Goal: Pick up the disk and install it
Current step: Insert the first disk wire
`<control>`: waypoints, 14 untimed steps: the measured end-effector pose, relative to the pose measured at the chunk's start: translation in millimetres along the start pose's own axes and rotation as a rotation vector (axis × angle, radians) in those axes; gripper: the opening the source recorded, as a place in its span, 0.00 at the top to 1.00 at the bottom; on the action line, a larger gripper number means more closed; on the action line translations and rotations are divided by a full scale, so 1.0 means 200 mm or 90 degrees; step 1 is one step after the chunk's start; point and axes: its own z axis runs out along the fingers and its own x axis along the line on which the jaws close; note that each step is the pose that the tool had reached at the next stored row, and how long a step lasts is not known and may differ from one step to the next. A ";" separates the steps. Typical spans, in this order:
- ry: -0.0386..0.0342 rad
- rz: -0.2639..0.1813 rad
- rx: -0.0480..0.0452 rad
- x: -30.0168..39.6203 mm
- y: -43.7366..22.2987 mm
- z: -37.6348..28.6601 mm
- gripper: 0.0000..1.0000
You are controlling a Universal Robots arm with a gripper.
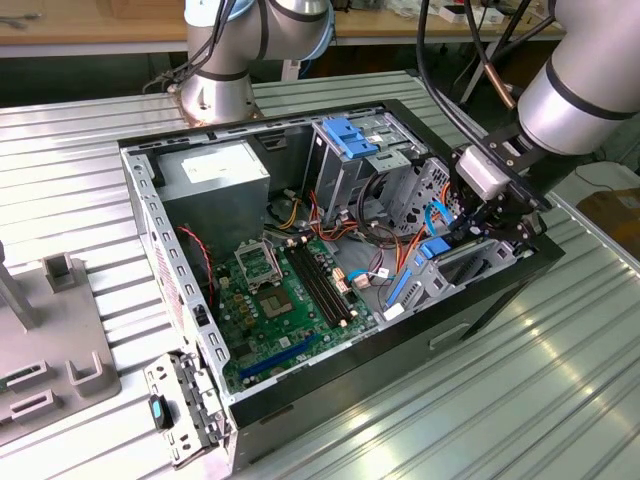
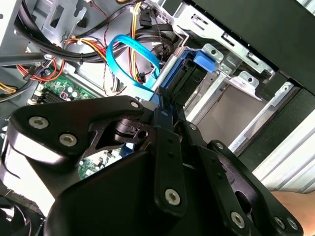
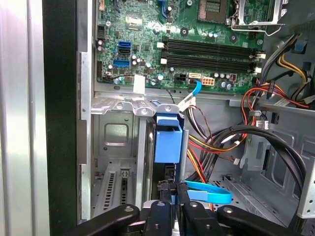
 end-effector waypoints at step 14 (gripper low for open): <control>-0.0003 0.000 0.0001 -0.001 -0.001 -0.009 0.76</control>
